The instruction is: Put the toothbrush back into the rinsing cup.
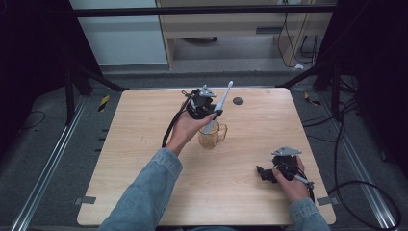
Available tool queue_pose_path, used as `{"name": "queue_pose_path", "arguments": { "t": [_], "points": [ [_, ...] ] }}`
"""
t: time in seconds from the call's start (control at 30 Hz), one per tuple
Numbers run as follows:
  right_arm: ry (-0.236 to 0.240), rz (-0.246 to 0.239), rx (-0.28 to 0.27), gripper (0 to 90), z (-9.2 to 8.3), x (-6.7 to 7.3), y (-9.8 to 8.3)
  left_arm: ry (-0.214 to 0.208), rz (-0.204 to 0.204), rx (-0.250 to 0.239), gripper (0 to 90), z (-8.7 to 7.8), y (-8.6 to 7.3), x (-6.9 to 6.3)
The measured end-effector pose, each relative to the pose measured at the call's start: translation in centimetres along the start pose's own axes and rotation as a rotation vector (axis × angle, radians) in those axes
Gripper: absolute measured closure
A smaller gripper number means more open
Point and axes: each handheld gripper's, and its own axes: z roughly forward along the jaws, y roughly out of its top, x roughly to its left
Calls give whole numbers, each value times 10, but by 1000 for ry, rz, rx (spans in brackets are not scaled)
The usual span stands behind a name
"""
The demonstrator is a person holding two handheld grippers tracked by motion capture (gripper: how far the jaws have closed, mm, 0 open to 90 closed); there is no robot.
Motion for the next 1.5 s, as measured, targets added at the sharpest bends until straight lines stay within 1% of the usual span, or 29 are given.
{"name": "queue_pose_path", "arguments": {
  "t": [0.4,0.6,0.93,1.1,1.5],
  "points": [
    [0,-1,1,3,0,0,0,4,0,17,663,2,-6,-1],
    [-1,-1,2,3,0,0,0,3,13,31,663,2,-8,-2],
    [-2,-1,2,3,0,0,0,-3,8,45,663,4,-14,-2],
    [-1,-1,1,3,0,0,0,0,9,48,663,4,-16,-1],
    [0,-2,0,3,0,0,0,-8,2,51,663,6,-21,-3]
  ]
}}
